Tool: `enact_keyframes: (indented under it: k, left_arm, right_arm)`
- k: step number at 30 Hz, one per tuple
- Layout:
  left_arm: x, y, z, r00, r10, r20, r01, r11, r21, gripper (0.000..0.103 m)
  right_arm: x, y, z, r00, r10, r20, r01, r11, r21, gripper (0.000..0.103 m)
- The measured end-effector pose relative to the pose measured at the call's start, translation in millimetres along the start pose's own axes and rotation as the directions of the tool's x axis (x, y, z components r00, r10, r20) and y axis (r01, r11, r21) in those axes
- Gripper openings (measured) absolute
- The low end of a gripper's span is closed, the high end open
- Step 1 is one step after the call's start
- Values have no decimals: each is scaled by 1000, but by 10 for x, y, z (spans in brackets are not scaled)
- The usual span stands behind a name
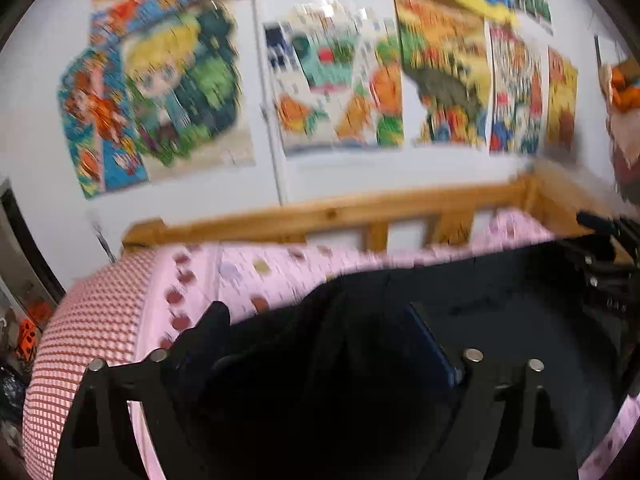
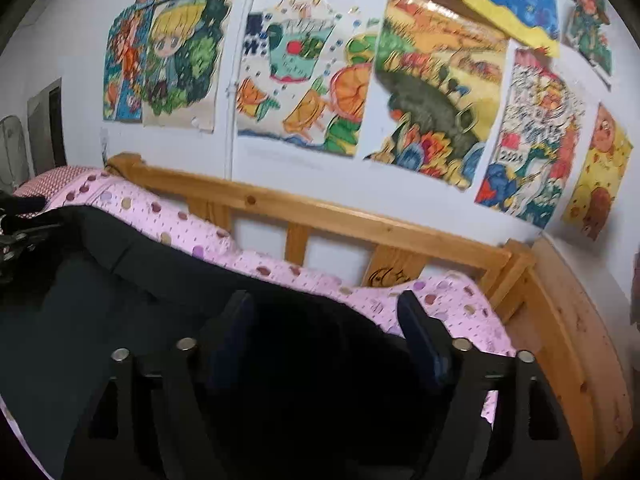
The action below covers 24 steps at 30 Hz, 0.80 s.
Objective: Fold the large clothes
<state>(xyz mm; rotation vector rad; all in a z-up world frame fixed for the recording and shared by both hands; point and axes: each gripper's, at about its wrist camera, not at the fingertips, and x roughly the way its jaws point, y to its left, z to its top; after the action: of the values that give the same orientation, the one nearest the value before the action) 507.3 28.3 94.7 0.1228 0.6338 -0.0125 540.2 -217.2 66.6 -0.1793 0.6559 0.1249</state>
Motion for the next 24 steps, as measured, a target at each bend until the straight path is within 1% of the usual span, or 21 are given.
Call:
enact_keyframes:
  k: [1,3,4,5,7,9,11,13,15,18,20,21,23,24]
  left_arm:
    - [-30,5,13,1000,-7,11,7,1000,-1,88]
    - [-108,12,15,1000,-10,28,10,1000,-5,88]
    - [-136,12,7,999,-10,33,10,1000,-3,88]
    - [-181,5,-22,999,-15,43,14,1000,8,88]
    - [-280,-8,-124,996,-33,78,31,999,31,90]
    - [-368,-16,-301,993,-68,102,65,997,29,93]
    - [-418,-28,-454,990,-104,98,102,995,21,93]
    - [-476,-54,-594,985,-152,86,151,988,17,94]
    - [-525,-107,-738,976,-205,72,203,979,31,94]
    - [-568,-251,-935,966,-255,37,250,963,105,94]
    - [-563,-390,-1048,968,-250,33,239,951,198,94]
    - [-540,-441,-1082,970,-242,29,229,946,228,94]
    - [-476,-496,-1105,974,-224,17,213,946,244,94]
    - [-433,-495,-1092,975,-223,10,215,948,233,94]
  right_arm:
    - [-58,-44,-2,1000,-9,29,9,1000,18,74]
    - [-155,-135,-11,998,-13,60,9,998,59,76]
    - [-212,-198,-37,998,-10,63,4,996,86,80]
    - [-280,-255,-96,998,-1,59,-6,994,111,88]
    - [-412,-332,-264,998,31,51,-37,991,125,93]
    - [-546,-367,-443,999,40,36,-44,993,111,93]
    - [-718,-414,-611,998,28,55,-34,994,102,94]
    - [-836,-467,-722,997,42,64,-49,992,118,97]
    - [-918,-510,-844,993,100,65,-108,985,137,97]
    - [-884,-457,-1002,981,190,33,-193,974,118,97]
    - [-806,-377,-1103,969,248,-1,-247,965,83,97]
    - [-751,-349,-1135,962,272,-24,-270,960,75,97]
    - [-610,-322,-1192,948,310,-66,-305,949,82,97]
    - [-553,-307,-1205,948,308,-78,-301,950,85,97]
